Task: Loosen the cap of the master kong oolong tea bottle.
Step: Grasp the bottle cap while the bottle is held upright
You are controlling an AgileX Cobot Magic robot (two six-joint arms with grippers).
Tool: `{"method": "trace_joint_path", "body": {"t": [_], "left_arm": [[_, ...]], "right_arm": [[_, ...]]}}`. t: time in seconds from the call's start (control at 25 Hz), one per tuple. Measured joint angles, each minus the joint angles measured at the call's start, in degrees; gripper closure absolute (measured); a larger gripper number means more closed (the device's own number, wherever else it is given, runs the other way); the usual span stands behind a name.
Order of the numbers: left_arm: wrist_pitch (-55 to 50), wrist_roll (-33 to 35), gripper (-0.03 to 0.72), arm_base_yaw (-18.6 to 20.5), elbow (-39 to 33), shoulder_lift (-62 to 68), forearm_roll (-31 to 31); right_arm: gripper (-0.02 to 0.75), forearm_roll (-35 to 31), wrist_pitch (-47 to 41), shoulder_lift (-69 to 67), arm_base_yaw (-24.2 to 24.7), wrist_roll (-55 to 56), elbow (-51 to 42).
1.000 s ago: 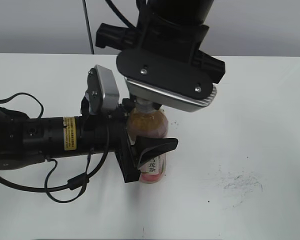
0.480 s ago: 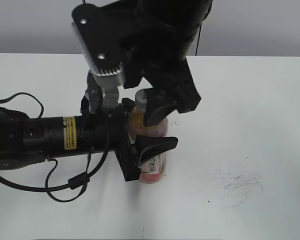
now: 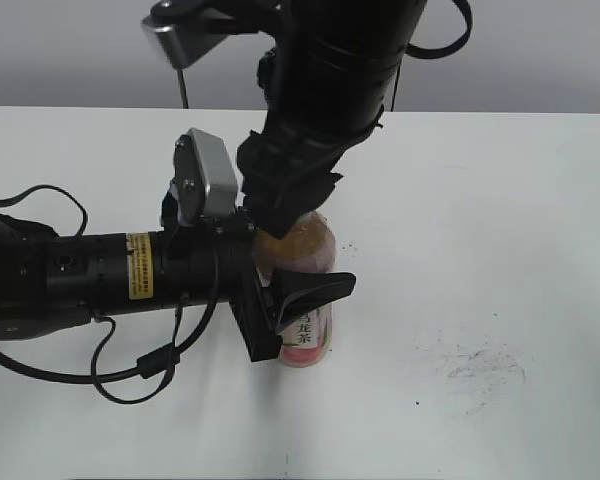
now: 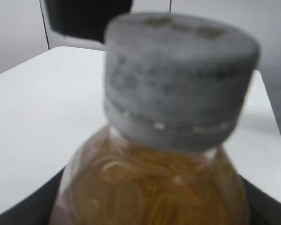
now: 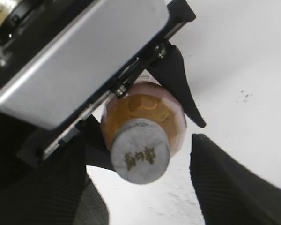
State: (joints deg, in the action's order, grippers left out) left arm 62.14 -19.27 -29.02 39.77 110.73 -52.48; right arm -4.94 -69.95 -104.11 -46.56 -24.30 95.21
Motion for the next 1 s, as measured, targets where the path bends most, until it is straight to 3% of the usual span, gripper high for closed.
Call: {"method": "trace_joint_path", "body": {"t": [0.16, 0.4, 0.6, 0.88, 1.0], "left_arm": [[0.0, 0.0, 0.241, 0.0, 0.0, 0.0, 0.0], [0.0, 0.0, 0.241, 0.0, 0.0, 0.0, 0.0], [0.0, 0.0, 0.241, 0.0, 0.0, 0.0, 0.0], [0.0, 0.0, 0.241, 0.0, 0.0, 0.0, 0.04], [0.0, 0.0, 0.241, 0.0, 0.0, 0.0, 0.04]], "right_arm": [[0.249, -2.47, 0.0, 0.0, 0.0, 12.42, 0.0], [0.265, 1.23, -0.05, 0.0, 0.0, 28.81, 0.0], [0.326, 1.68, -0.05, 0.0, 0.0, 33.1, 0.0], [0.346, 0.64, -0.05, 0.0, 0.0, 34.29, 0.0], [0.421, 0.4, -0.05, 0.0, 0.0, 33.11, 0.0]]}}
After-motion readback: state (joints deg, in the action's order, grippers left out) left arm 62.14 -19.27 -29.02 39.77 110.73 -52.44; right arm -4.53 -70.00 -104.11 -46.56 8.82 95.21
